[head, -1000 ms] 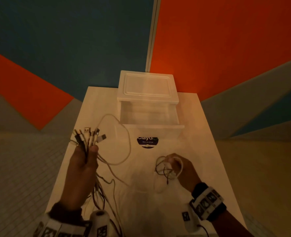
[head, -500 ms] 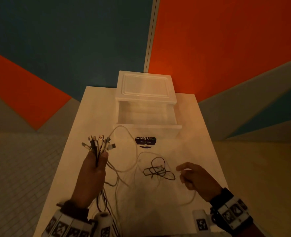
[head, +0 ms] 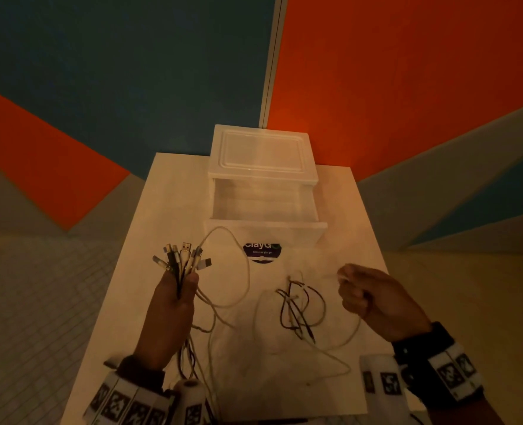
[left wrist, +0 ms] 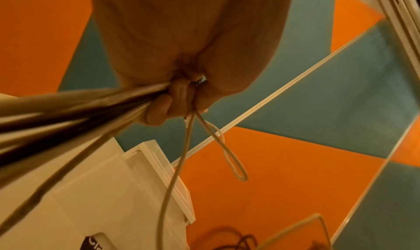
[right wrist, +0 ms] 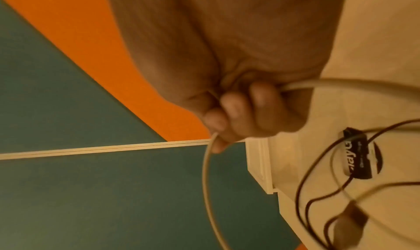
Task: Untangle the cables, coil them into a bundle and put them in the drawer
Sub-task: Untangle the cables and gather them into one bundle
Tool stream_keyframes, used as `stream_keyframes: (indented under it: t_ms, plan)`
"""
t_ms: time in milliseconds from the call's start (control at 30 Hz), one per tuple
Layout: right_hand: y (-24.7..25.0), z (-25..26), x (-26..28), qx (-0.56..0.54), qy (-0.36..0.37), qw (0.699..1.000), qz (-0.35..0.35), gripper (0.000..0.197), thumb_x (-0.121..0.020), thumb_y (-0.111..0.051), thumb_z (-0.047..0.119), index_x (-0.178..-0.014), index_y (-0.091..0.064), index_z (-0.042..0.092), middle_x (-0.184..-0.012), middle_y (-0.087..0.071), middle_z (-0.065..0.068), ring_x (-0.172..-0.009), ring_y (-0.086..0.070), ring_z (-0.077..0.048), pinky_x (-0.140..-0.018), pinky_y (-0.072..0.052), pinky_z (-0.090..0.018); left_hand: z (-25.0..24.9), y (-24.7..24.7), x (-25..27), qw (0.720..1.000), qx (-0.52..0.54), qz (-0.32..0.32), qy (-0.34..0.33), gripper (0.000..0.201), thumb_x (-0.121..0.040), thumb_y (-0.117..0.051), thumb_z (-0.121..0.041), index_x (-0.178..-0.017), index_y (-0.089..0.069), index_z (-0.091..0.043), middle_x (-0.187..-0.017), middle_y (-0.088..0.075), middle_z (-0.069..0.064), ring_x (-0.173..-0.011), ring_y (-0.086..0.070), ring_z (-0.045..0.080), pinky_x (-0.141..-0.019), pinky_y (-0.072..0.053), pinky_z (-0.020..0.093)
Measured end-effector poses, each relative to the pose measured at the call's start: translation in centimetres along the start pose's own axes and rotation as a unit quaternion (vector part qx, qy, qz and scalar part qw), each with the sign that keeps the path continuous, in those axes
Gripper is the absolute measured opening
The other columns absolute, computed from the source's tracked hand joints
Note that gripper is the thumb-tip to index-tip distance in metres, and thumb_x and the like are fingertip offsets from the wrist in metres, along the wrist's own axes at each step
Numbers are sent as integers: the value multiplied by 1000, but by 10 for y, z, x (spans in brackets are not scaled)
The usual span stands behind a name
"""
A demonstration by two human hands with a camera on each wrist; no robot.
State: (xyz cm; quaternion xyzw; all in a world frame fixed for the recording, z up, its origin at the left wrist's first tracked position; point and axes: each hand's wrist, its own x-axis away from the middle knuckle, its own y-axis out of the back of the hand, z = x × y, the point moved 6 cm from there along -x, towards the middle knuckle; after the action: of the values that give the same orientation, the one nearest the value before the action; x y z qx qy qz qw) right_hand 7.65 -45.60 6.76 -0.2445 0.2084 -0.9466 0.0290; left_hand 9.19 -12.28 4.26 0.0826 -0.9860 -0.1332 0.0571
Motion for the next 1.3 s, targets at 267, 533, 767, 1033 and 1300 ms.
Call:
stream_keyframes:
  t_ms: [267,533,767,1033,1300]
  plan:
    - [-18,24,14,11,63,996,62,49,-75,-78,38,-97,-58,-2,-54,-34,6,-43,-17,-7,-38,-17,-19,4,0,-2,1000,0,6,9,26,-98,-49,-29,-115,-57,-11,-103,-50,37,-100,-46,59,-82,-44,66]
    - [-15,33,22,42,66,996,50,54,-72,-80,40,-101,-63,-2,-55,-24,4,-41,-18,-6,-38,-15,-19,13,3,-4,1000,11,12,23,23,-98,-51,-26,-114,-58,-12,-104,-46,40,-98,-43,62,-81,-40,71]
    - [-31,42,36,-50,74,987,131,33,-88,-68,27,-102,-61,-2,-57,-22,3,-45,-17,-8,-41,-18,-23,15,5,-4,1000,12,17,23,11,-97,-52,-27,-100,-59,-19,-73,-43,28,-69,-34,54,-61,-39,61]
    - [-43,60,52,-12,133,980,150,31,-93,-62,24,-108,-59,-2,-59,-23,0,-46,-19,-9,-44,-19,-25,15,6,-2,997,44,37,58,35,-93,-57,-40,-110,-60,-10,-65,-41,21,-57,-36,42,-60,-43,58]
    - [-78,24,49,181,121,965,146,35,-89,-64,38,-106,-64,7,-61,-20,-9,-48,-18,-12,-46,-15,-26,8,-6,9,959,228,88,143,14,-100,-42,-13,-93,-54,-9,-55,-31,-6,-42,-28,2,-39,-25,17]
